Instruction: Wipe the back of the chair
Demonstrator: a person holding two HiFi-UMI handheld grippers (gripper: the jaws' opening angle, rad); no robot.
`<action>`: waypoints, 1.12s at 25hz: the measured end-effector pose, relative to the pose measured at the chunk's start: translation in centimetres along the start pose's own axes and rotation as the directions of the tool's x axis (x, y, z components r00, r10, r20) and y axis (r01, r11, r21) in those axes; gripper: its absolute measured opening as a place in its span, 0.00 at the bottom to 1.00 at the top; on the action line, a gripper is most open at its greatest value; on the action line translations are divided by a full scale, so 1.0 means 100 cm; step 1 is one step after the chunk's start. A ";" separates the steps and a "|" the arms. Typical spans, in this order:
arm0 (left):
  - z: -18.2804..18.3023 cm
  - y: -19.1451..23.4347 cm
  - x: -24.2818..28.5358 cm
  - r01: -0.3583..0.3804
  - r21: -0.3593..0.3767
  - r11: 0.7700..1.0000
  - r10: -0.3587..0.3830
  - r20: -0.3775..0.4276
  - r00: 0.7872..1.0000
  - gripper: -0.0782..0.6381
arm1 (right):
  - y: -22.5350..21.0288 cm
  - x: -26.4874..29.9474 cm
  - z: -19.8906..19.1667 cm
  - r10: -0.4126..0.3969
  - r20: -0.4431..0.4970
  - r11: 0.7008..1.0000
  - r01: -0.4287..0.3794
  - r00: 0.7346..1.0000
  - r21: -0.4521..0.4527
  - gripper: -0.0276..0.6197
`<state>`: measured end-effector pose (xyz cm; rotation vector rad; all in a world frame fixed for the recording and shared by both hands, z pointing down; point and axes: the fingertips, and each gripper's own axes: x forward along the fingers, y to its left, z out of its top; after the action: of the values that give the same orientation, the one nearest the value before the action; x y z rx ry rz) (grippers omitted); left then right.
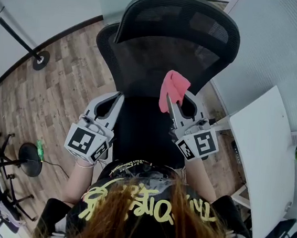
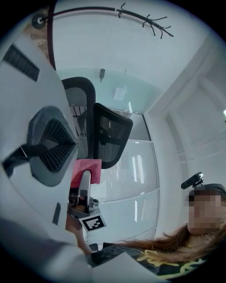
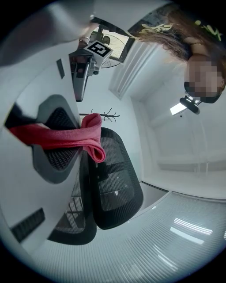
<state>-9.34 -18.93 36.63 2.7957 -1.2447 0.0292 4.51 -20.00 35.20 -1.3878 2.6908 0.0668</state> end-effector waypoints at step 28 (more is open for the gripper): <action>-0.020 0.007 -0.009 0.029 -0.048 0.998 -0.030 -0.021 0.999 0.10 | 0.029 -0.016 -0.024 0.038 -0.091 0.997 -0.044 0.995 -0.063 0.15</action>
<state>-10.44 -18.52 38.61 2.7653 -1.1829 0.0283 2.92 -17.22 37.77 -1.3848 2.8152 0.0981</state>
